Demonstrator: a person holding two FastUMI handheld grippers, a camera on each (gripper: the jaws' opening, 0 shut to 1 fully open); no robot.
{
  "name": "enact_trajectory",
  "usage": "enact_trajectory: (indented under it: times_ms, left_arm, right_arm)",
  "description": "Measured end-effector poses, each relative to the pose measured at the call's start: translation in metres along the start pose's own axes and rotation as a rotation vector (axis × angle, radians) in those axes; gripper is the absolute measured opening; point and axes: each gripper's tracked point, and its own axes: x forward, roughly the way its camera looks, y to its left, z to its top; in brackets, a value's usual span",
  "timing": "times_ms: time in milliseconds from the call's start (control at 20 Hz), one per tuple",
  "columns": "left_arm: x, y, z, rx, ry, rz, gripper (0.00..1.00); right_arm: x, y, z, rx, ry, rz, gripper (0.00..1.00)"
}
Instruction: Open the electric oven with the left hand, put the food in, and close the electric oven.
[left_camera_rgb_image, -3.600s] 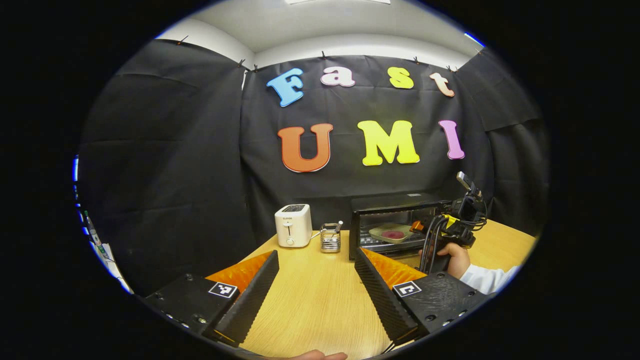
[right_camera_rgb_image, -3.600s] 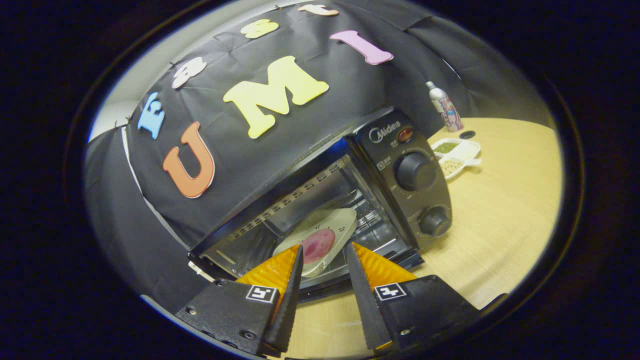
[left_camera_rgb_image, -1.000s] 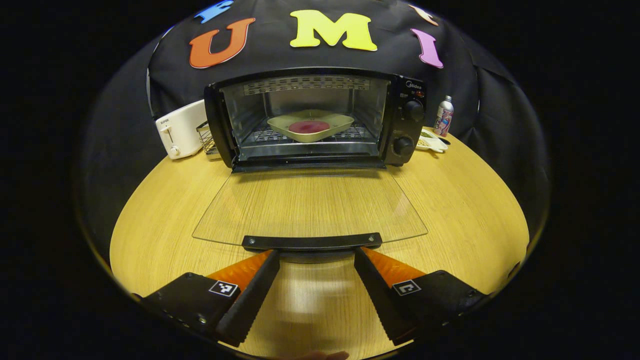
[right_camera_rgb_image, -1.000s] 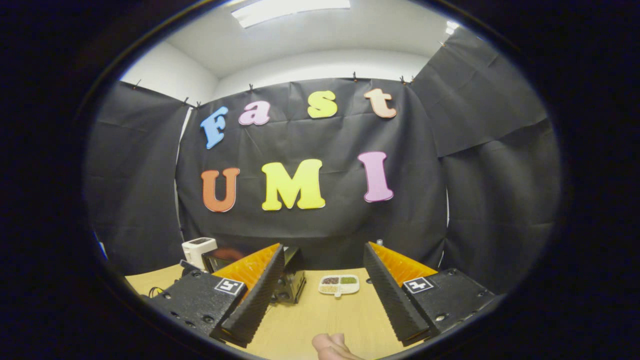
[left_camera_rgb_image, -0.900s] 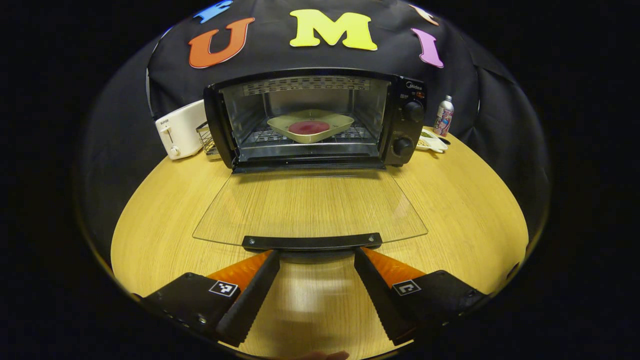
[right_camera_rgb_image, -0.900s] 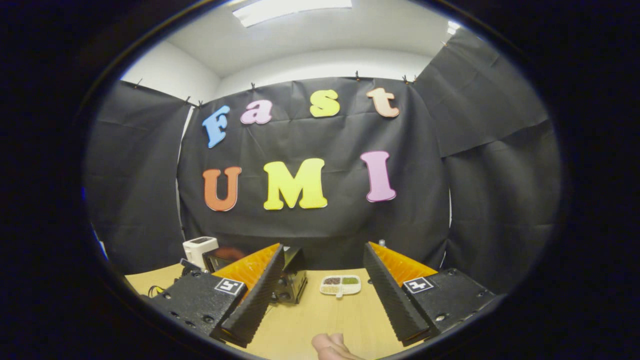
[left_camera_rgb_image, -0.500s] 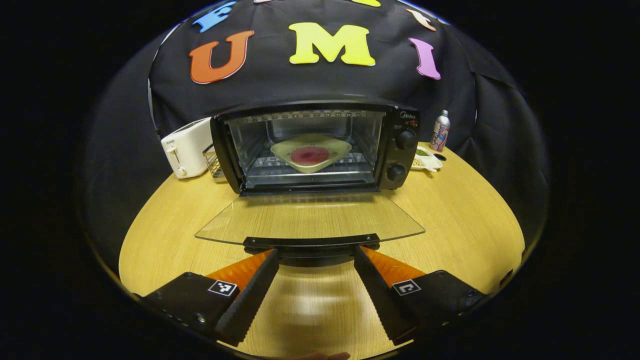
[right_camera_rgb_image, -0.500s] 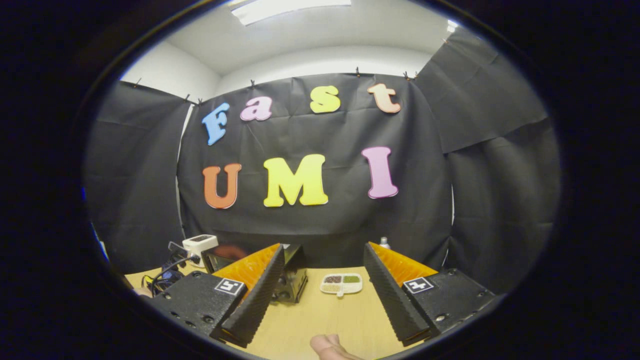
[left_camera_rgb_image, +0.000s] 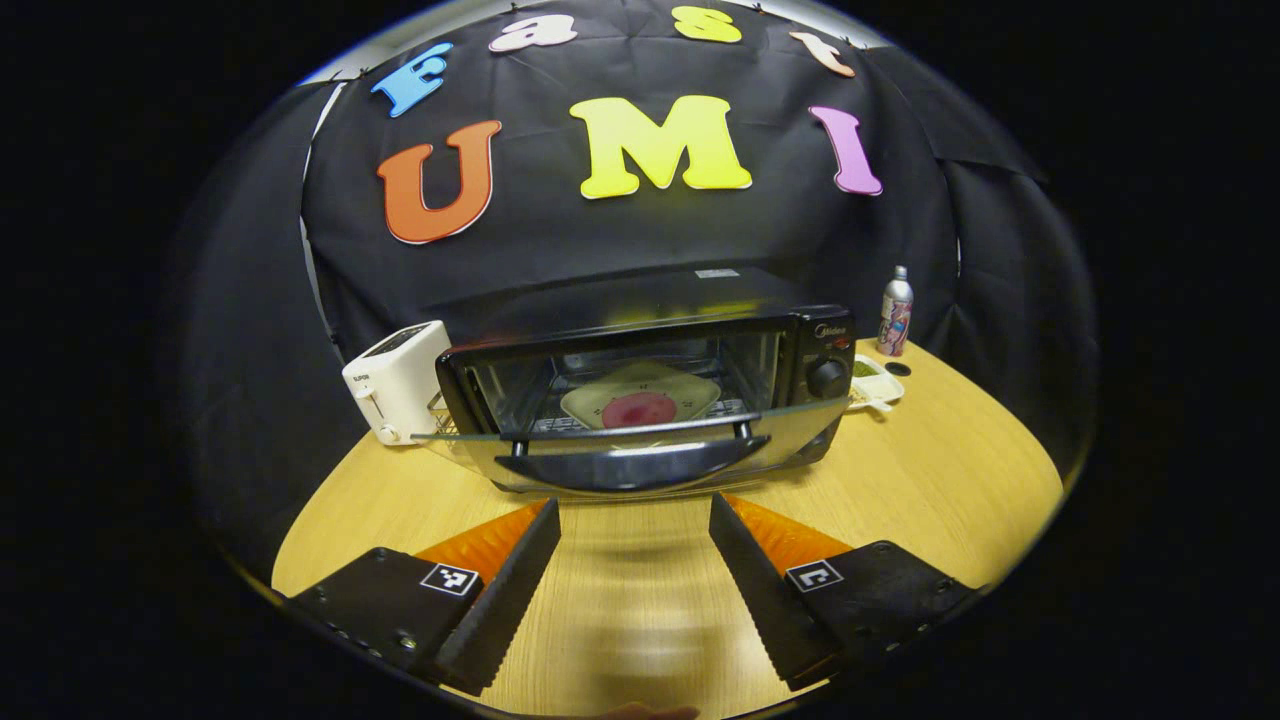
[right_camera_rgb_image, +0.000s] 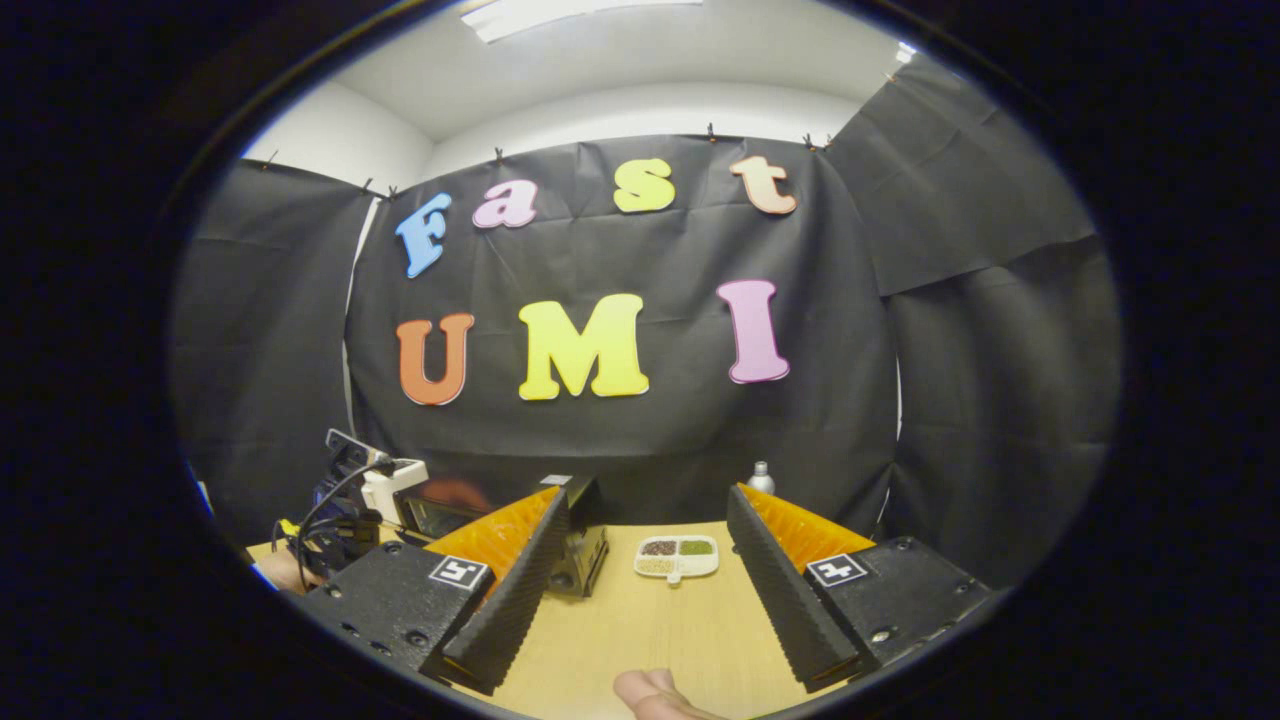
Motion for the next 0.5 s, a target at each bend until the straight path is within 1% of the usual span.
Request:
enact_trajectory:
  times_ms: [300, 500]
  left_arm:
    - [-0.001, -0.002, 0.004, -0.019, -0.022, 0.0, 0.96]
    - [-0.018, -0.005, 0.009, -0.017, -0.056, -0.007, 0.96]
  right_arm:
    - [-0.008, -0.003, -0.003, -0.002, 0.008, -0.011, 0.96]
    - [-0.018, -0.004, -0.004, 0.005, 0.019, -0.016, 0.96]
